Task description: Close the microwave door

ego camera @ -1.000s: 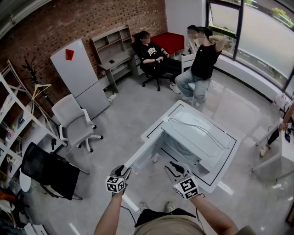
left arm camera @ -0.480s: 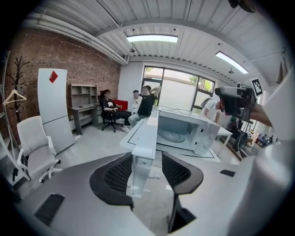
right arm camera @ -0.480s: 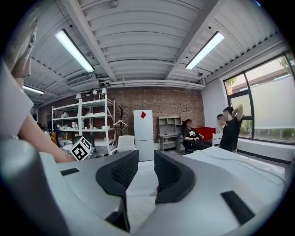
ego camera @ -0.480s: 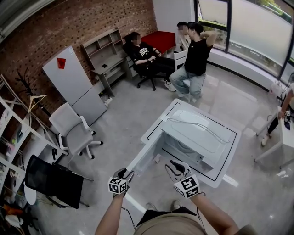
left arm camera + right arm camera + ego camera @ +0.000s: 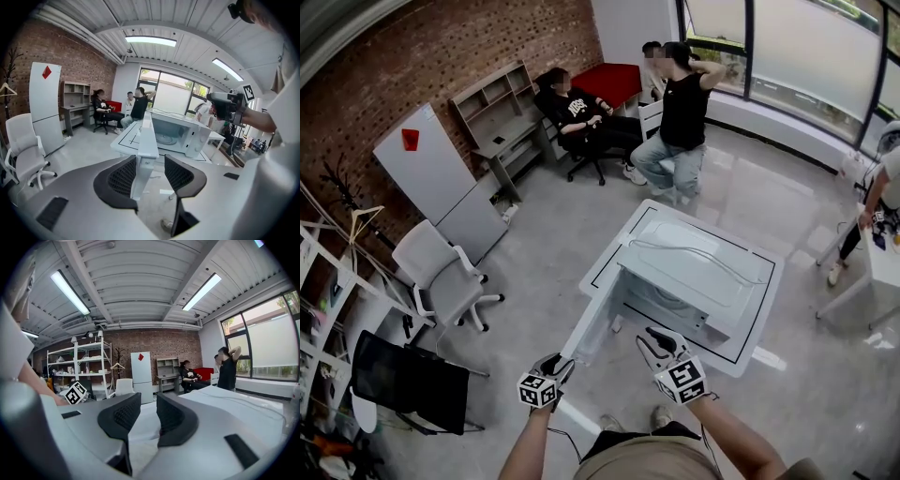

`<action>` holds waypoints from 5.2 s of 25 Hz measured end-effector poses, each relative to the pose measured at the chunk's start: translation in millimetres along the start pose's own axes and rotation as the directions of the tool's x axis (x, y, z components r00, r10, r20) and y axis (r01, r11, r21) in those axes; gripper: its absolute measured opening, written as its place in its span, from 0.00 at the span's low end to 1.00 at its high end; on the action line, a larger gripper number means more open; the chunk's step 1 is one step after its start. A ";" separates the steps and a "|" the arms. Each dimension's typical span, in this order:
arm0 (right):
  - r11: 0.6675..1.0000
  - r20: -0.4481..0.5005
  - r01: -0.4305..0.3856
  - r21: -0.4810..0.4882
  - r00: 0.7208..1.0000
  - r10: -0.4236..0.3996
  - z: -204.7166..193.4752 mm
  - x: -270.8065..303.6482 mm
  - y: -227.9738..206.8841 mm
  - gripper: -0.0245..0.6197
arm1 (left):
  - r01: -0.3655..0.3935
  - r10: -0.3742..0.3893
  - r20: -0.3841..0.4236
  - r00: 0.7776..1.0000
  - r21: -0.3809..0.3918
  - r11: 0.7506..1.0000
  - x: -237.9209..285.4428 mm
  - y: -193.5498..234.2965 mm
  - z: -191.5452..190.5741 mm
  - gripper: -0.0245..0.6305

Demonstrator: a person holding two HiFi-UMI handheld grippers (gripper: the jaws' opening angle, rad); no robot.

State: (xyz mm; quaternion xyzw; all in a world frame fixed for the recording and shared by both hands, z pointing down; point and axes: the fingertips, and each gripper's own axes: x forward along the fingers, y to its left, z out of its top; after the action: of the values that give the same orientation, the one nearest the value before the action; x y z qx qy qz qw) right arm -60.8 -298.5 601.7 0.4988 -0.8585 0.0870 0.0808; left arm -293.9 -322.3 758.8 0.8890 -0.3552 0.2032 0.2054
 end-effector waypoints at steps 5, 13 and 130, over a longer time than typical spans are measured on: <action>1.000 -0.012 0.013 0.021 1.000 -0.013 -9.6 -9.8 -6.6 0.20 | 0.044 -0.044 -0.004 0.999 0.024 0.999 3.4 -23.2 -4.8 0.33; 1.000 -0.024 0.018 0.023 1.000 -0.017 -20.9 -35.5 -14.9 0.20 | 0.091 -0.090 -0.016 0.996 0.048 0.995 15.4 -62.3 -13.1 0.33; 0.944 -0.104 0.326 0.055 0.942 -0.319 -80.4 -192.0 -161.4 0.20 | 0.332 -0.337 0.024 0.941 0.120 0.936 239.8 -291.2 107.9 0.17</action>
State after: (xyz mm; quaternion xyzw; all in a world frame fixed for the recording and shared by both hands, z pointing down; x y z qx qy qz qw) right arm 177.8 -196.9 647.7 0.6306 -0.7569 0.1265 0.1163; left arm 97.1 -315.5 726.2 0.9510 -0.1911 0.1656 0.1779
